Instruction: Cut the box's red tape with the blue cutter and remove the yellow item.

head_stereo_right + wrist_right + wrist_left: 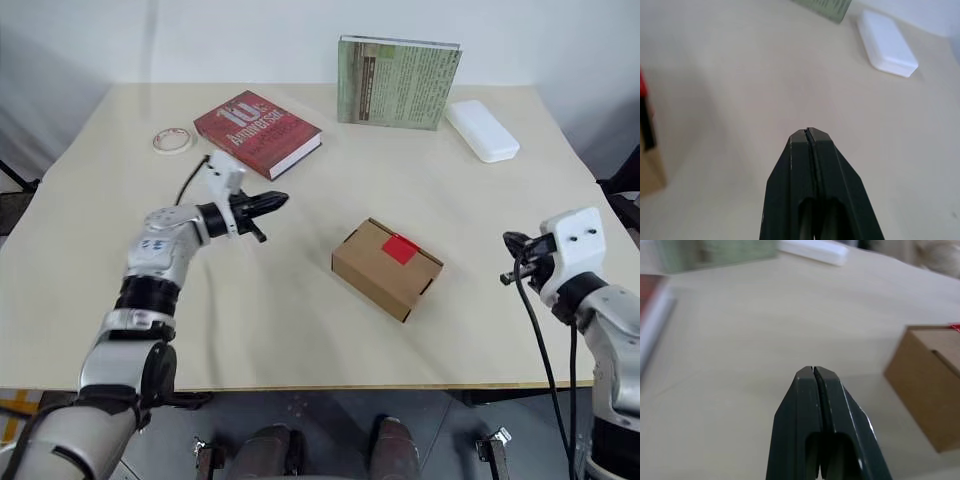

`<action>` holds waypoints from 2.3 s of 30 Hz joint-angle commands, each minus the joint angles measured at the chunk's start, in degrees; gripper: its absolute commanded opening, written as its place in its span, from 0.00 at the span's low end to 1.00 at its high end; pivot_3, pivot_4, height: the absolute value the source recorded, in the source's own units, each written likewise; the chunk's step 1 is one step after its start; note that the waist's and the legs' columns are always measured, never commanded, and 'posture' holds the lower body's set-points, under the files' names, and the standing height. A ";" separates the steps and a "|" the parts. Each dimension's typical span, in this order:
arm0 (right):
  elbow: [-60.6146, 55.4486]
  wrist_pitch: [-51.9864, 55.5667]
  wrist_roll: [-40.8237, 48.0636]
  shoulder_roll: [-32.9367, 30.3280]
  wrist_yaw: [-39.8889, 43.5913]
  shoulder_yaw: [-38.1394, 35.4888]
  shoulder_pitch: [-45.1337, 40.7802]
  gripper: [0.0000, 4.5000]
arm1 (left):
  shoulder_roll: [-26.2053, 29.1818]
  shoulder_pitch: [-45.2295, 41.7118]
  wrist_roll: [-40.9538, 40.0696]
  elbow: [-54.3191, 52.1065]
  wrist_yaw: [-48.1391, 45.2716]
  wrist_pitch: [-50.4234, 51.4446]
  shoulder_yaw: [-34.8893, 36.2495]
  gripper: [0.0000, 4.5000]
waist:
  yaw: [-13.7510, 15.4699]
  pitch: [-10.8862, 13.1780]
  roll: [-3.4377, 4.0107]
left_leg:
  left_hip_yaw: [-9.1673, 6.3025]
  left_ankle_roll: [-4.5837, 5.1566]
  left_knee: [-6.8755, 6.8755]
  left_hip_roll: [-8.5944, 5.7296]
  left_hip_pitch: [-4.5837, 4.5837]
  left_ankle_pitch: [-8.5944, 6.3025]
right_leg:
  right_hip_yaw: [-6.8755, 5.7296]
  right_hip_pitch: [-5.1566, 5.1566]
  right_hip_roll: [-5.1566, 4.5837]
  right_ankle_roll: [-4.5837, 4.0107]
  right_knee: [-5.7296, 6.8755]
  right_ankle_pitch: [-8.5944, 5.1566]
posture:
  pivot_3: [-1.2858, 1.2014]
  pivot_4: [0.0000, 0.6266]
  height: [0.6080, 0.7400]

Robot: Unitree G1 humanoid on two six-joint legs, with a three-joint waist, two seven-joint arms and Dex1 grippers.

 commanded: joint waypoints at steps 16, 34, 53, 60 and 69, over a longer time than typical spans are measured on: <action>12.03 -6.92 7.83 -7.26 15.74 3.05 -4.50 0.93 | 11.47 30.34 -11.24 -40.81 11.98 14.18 15.49 0.92 | 0.20 0.00 0.02 | 0.24 -0.02 -0.06 0.02 0.28 -0.03 | 0.33 0.13 0.03 0.00 -0.04 0.00 | 0.52 0.24 1.00; 7.63 -11.80 12.58 -9.63 23.11 3.22 -3.40 1.00 | 9.62 27.39 -10.70 -29.18 19.20 11.55 10.88 1.00 | 1.17 -0.02 0.04 | 0.37 -0.05 -0.08 0.06 0.39 -0.08 | 0.40 0.14 0.07 -0.02 -0.05 -0.01 | 0.52 0.24 1.00; -0.54 -10.34 13.14 -10.44 18.55 0.61 2.30 1.00 | 9.70 18.66 -8.37 -18.64 24.21 29.53 4.11 1.00 | 1.17 -0.03 0.07 | 0.51 -0.05 -0.22 0.06 0.48 -0.09 | 0.41 0.13 0.07 -0.01 -0.11 0.00 | 0.52 0.24 1.00; 1.05 -10.76 12.63 -10.81 18.56 2.78 0.12 1.00 | 8.69 20.83 -9.16 -20.88 27.13 33.69 6.38 0.96 | 1.15 -0.06 0.11 | 0.52 -0.07 -0.24 0.08 0.55 -0.10 | 0.43 0.13 0.08 -0.01 -0.09 0.00 | 0.52 0.24 1.00; 3.07 -11.28 12.03 -10.74 18.75 4.87 -3.29 1.00 | 9.92 18.95 -7.52 -15.17 27.75 29.46 5.83 0.40 | 1.26 -0.18 0.31 | 0.59 -0.07 -0.23 0.07 0.61 -0.09 | 0.50 0.15 0.07 -0.02 -0.06 0.00 | 0.52 0.24 1.00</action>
